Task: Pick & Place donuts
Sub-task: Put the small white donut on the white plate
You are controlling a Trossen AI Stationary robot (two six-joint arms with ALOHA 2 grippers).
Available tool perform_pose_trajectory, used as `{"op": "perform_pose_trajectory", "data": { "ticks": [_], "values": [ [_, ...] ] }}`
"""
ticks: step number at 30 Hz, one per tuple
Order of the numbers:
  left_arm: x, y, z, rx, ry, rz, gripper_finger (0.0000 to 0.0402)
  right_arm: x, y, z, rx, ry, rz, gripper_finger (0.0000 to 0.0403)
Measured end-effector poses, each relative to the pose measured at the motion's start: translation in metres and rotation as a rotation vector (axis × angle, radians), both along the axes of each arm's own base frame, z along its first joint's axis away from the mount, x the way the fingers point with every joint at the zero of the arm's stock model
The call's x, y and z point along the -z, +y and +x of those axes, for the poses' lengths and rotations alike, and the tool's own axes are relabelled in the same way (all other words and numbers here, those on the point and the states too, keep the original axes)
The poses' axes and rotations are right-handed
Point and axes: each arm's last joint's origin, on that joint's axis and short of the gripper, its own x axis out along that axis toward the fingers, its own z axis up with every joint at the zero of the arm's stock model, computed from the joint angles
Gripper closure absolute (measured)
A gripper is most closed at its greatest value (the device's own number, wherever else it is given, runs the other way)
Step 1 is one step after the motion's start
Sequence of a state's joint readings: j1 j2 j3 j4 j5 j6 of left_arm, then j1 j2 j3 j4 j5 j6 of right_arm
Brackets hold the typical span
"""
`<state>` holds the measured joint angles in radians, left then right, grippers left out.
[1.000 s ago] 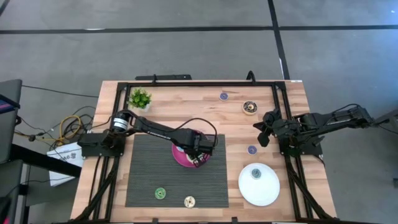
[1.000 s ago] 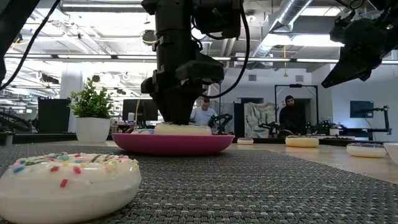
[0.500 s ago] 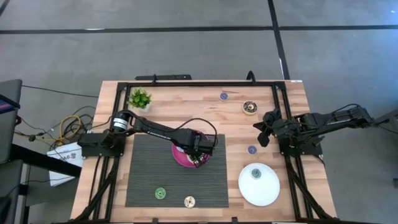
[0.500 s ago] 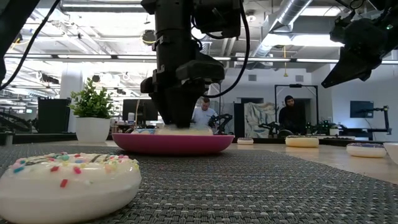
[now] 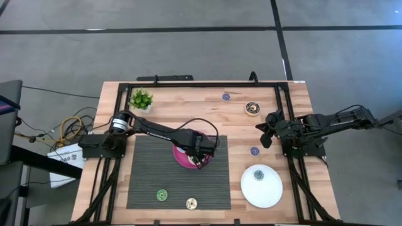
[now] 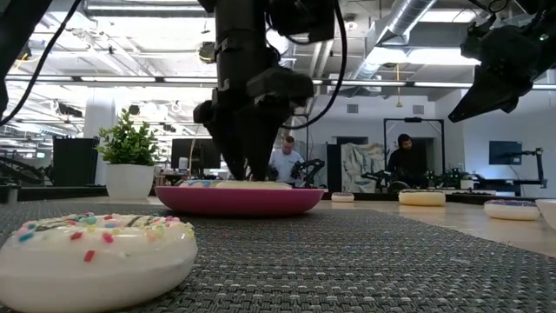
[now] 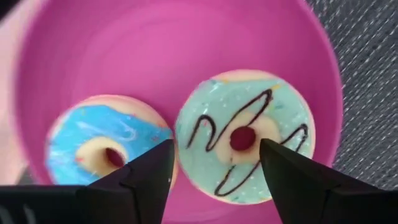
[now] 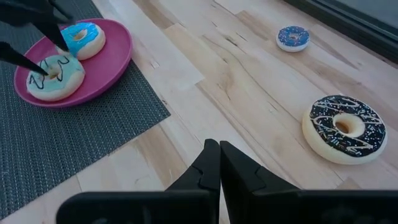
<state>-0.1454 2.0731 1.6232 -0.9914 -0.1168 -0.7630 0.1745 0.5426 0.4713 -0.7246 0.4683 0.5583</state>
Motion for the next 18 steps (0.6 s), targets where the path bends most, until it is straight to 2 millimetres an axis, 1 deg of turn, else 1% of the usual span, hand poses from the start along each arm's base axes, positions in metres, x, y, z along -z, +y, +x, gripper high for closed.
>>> {"op": "perform_pose_trajectory", "data": {
  "ticks": [4, 7, 11, 15, 18],
  "values": [
    [-0.017, -0.002, 0.000, 0.003, -0.048, 0.047, 0.0171, 0.000, 0.000, 0.000, 0.000, -0.001, 0.001, 0.0402],
    [-0.027, -0.005, -0.002, 0.033, -0.045, 0.057, 0.0171, 0.000, 0.000, 0.000, 0.000, -0.002, 0.001, 0.0402],
    [-0.040, -0.012, -0.003, 0.063, -0.034, 0.016, 0.0171, 0.000, 0.000, 0.000, 0.000, -0.003, 0.001, 0.0402],
    [-0.058, -0.028, -0.005, 0.177, -0.073, 0.043, 0.0178, -0.001, 0.000, 0.001, 0.000, -0.009, 0.002, 0.0402],
    [-0.068, -0.037, -0.011, 0.271, -0.090, 0.079, 0.0200, -0.001, 0.000, 0.001, 0.001, -0.022, 0.005, 0.0402]
  ]
}}
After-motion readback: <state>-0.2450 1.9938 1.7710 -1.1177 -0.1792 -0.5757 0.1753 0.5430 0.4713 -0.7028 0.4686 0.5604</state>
